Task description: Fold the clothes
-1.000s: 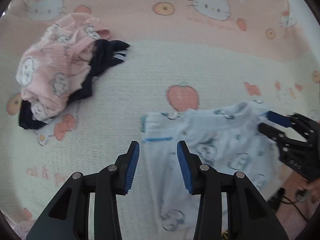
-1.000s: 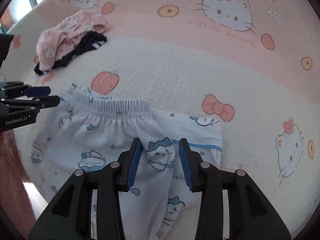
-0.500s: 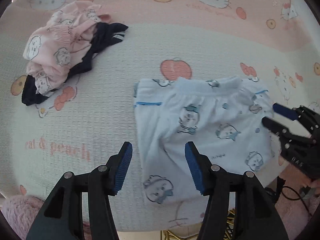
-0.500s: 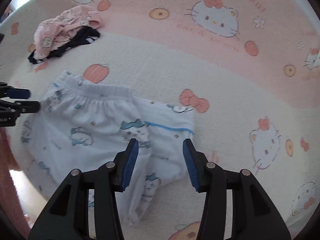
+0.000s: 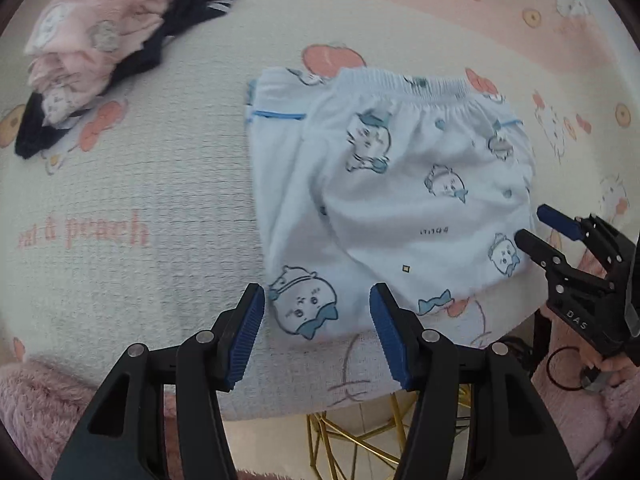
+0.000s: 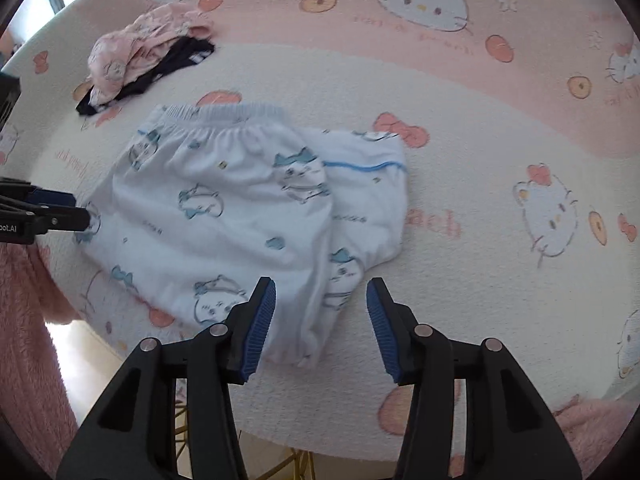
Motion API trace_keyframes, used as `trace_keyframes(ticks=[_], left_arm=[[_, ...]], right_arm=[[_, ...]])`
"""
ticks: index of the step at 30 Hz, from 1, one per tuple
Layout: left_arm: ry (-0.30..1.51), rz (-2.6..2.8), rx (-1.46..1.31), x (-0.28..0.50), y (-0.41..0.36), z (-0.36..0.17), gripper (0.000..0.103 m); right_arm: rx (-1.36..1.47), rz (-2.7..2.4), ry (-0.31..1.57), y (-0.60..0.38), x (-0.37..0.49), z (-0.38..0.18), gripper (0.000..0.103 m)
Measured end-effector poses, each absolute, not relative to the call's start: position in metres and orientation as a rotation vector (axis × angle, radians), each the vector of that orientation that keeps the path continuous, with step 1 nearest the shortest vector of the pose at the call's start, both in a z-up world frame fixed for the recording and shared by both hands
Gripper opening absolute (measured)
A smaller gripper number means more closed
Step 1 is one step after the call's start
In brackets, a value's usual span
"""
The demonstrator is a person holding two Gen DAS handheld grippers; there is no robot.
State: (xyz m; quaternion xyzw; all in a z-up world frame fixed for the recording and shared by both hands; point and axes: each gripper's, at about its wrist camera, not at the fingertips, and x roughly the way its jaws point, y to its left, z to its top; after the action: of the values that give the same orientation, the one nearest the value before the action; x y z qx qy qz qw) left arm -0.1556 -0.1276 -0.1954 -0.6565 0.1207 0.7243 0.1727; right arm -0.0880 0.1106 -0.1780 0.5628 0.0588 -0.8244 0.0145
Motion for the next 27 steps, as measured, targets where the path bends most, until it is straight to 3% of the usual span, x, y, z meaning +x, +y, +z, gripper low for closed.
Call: trace_keyframes(ticks=[4,7,10,13,16,18,22,27], left_arm=[[0.501,2.2,-1.877,-0.158,-0.139,-0.18,0.058],[0.283,2.184,-1.829,-0.161,-0.151,-0.167,0.058],[0.323,2.192,-1.734,-0.164,-0.134,-0.164,0.058],[0.317,2.162,-1.739,-0.177,-0.122,-0.177,0.058],[0.441,2.204,-1.783,-0.184,-0.127,-0.185,0.058],[0.407,2.233,-1.817,-0.188,-0.144,-0.18,0.058],[0.17,2.236,-1.799,-0.194,-0.175,-0.163,0.058],[0.151,2.198,-1.701,-0.204,-0.161,-0.165,0.058]], right_arm=[[1.809,-2.66,0.298,0.119,-0.078,-0.181,0.049],[1.823,-2.732,0.306,0.131,-0.071,-0.172,0.049],[1.765,-2.732,0.197,0.132,-0.07,-0.163,0.048],[1.679,-2.691,0.27,0.106,-0.08,-0.158,0.048],[1.594,-2.647,0.339,0.08,-0.09,-0.153,0.048],[1.694,-2.629,0.506,0.082,-0.104,-0.173,0.047],[1.746,-2.672,0.33,0.101,-0.106,-0.167,0.051],[1.552,-2.602,0.278,0.055,-0.119,-0.145,0.051]])
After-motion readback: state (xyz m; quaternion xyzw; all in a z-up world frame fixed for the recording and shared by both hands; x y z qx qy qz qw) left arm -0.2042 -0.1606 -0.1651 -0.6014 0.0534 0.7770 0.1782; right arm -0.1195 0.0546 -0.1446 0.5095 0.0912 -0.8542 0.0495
